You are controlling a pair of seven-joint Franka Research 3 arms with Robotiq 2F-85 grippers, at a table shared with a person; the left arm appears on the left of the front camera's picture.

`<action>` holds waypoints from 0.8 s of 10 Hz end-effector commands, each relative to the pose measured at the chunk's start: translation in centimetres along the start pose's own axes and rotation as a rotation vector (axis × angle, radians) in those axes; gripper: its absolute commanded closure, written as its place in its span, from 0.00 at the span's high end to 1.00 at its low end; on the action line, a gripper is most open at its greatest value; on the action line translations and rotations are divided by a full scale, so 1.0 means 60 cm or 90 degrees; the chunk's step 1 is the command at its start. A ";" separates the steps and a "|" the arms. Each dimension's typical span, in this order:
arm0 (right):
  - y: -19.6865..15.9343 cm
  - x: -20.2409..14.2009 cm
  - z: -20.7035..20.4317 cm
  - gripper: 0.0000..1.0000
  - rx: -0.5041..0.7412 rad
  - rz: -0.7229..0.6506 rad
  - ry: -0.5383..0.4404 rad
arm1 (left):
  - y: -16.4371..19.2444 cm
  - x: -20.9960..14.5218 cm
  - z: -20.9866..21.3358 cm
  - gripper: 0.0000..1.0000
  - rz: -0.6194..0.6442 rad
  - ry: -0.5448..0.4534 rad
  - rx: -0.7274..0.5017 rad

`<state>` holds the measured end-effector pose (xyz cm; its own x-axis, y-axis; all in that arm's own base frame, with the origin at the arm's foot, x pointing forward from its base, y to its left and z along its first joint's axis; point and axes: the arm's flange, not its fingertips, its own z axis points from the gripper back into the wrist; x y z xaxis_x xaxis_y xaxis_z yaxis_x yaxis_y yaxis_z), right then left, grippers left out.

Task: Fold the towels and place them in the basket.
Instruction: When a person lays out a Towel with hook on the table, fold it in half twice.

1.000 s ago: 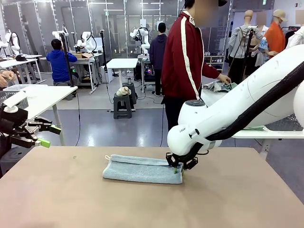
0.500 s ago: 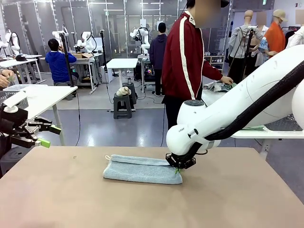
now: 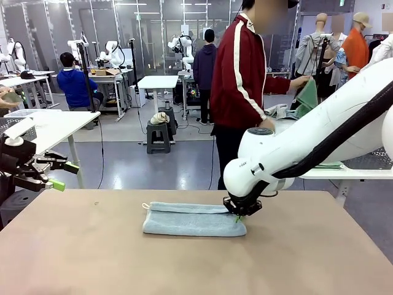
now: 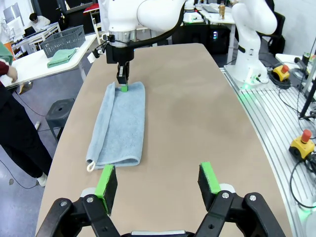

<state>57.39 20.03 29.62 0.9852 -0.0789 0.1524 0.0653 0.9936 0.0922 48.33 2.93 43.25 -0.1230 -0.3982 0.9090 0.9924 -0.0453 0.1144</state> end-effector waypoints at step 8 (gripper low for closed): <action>0.083 -0.013 0.129 0.00 -0.070 0.081 -0.053 | -0.007 0.004 0.001 0.84 -0.002 -0.003 0.002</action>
<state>55.88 23.01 36.42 0.9741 0.0517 0.2199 -0.0546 0.9985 0.0069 48.32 2.92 43.25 -0.1231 -0.3982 0.9090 0.9924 -0.0455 0.1145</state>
